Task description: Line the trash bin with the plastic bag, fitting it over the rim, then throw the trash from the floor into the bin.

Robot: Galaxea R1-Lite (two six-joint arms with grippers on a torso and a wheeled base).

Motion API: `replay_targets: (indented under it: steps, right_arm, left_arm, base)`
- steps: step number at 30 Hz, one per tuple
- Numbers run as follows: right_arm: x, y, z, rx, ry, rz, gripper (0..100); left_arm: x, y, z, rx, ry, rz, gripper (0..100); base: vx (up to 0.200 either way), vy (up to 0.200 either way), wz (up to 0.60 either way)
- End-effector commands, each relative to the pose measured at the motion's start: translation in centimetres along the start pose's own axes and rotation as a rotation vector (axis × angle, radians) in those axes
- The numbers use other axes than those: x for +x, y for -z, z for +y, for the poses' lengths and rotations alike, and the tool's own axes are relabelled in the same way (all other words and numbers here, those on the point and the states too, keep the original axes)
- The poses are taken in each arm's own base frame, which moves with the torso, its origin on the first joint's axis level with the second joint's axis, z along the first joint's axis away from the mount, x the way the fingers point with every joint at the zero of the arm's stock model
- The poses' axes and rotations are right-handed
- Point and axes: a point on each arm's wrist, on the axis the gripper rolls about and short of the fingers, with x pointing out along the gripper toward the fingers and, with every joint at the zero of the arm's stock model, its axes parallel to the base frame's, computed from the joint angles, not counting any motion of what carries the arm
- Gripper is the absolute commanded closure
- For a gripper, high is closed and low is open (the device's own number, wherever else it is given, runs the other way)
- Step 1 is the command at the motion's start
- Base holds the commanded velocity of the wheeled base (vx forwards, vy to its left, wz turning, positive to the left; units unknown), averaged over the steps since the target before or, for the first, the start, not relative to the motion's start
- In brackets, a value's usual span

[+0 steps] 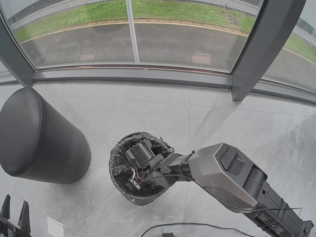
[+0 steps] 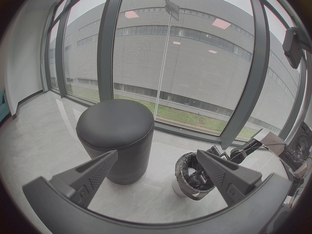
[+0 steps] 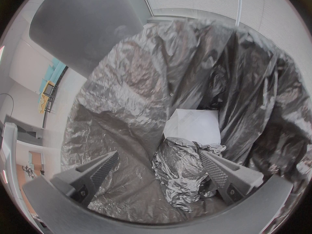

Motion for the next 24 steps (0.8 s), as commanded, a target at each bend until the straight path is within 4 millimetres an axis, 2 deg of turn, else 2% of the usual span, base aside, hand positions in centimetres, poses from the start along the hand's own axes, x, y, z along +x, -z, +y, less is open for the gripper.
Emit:
replay_targets:
  steps: [1, 8, 24]
  right_arm:
    - [2.3, 2.3, -0.1, 0.004, -0.002, 0.061, 0]
    - [3.1, 2.8, -0.6, 0.015, 0.008, 0.044, 0]
    - [2.0, 1.6, -0.7, 0.017, 0.013, 0.009, 0]
  left_arm:
    - [0.0, 0.5, 0.1, 0.009, -0.001, 0.002, 0]
    - [0.0, 0.5, 0.1, 0.02, 0.001, 0.003, 0]
    - [-0.1, 0.7, -0.1, 0.113, 0.09, 0.03, 0]
  base:
    - [0.0, 0.0, 0.0]
    - [0.0, 0.0, 0.0]
    - [0.0, 0.0, 0.0]
